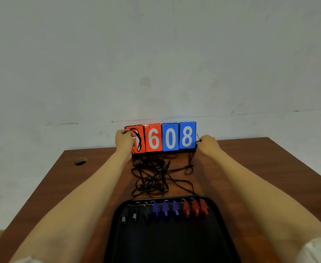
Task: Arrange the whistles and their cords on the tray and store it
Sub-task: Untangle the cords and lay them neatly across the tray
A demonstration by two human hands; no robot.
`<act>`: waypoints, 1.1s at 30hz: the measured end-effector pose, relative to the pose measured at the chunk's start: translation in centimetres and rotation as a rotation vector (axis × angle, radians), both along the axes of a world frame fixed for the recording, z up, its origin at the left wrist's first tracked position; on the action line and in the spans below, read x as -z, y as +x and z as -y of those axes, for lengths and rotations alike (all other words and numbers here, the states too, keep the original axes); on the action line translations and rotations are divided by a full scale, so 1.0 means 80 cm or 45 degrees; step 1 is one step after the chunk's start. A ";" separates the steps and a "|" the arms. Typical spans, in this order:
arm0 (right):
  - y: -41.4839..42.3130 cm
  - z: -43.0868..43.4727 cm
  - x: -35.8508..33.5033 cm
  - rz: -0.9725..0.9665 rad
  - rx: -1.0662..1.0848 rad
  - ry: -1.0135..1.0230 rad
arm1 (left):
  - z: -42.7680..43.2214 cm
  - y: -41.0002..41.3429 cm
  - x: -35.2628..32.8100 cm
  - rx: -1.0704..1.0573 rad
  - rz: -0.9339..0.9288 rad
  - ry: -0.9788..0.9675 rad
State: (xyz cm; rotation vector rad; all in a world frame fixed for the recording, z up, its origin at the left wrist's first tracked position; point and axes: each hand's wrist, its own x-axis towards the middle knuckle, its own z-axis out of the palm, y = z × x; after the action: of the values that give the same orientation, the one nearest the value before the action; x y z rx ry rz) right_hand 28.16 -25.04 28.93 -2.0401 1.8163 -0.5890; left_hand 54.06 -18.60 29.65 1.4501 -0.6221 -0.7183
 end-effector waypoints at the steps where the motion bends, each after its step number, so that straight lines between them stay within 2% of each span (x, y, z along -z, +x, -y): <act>1: -0.003 -0.002 0.003 -0.046 0.006 0.031 | -0.002 0.001 0.001 -0.006 -0.037 -0.009; 3: -0.008 -0.004 0.009 -0.079 0.022 0.104 | -0.004 0.006 0.007 -0.010 -0.055 -0.004; 4: -0.009 -0.005 0.011 -0.046 0.016 0.137 | -0.007 0.008 0.009 0.035 0.013 0.060; 7: -0.006 -0.006 0.011 0.145 -0.094 0.120 | -0.012 0.001 0.023 0.316 0.406 0.495; 9: 0.002 -0.013 -0.002 0.211 -0.199 0.063 | -0.016 -0.010 0.030 0.384 0.739 0.778; 10: 0.006 -0.016 -0.010 0.231 -0.249 0.047 | -0.021 -0.021 0.026 0.398 0.874 0.828; 11: 0.010 -0.019 -0.018 0.231 -0.295 0.045 | -0.023 -0.032 0.024 0.432 0.962 0.790; 13: 0.015 -0.024 -0.032 0.184 -0.397 0.090 | -0.024 -0.055 0.015 0.592 0.973 0.585; 15: 0.020 -0.031 -0.046 0.160 -0.509 0.157 | -0.024 -0.077 0.004 0.751 0.893 0.347; 18: 0.024 -0.044 -0.071 0.262 -0.642 0.169 | -0.027 -0.105 -0.018 0.948 0.713 0.179; 20: 0.020 -0.049 -0.084 0.337 -0.692 0.145 | -0.027 -0.112 -0.025 0.951 0.654 0.148; 25: -0.005 -0.054 -0.102 0.405 -0.631 0.114 | -0.036 -0.090 -0.030 0.831 0.758 0.115; 27: -0.016 -0.059 -0.105 0.518 -0.611 0.130 | -0.047 -0.076 -0.035 0.841 0.835 0.078; 30: -0.031 -0.064 -0.102 0.790 -0.567 0.135 | -0.069 -0.054 -0.044 0.898 0.831 0.018; 33: -0.041 -0.072 -0.097 0.913 -0.476 0.117 | -0.088 -0.034 -0.047 0.807 0.893 -0.016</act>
State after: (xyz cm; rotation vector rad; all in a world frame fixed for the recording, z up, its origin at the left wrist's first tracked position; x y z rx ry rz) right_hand 24.86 -19.29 36.72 -1.7214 1.0037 -0.9420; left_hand 51.31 -11.57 33.43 1.4910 -1.6730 -0.6654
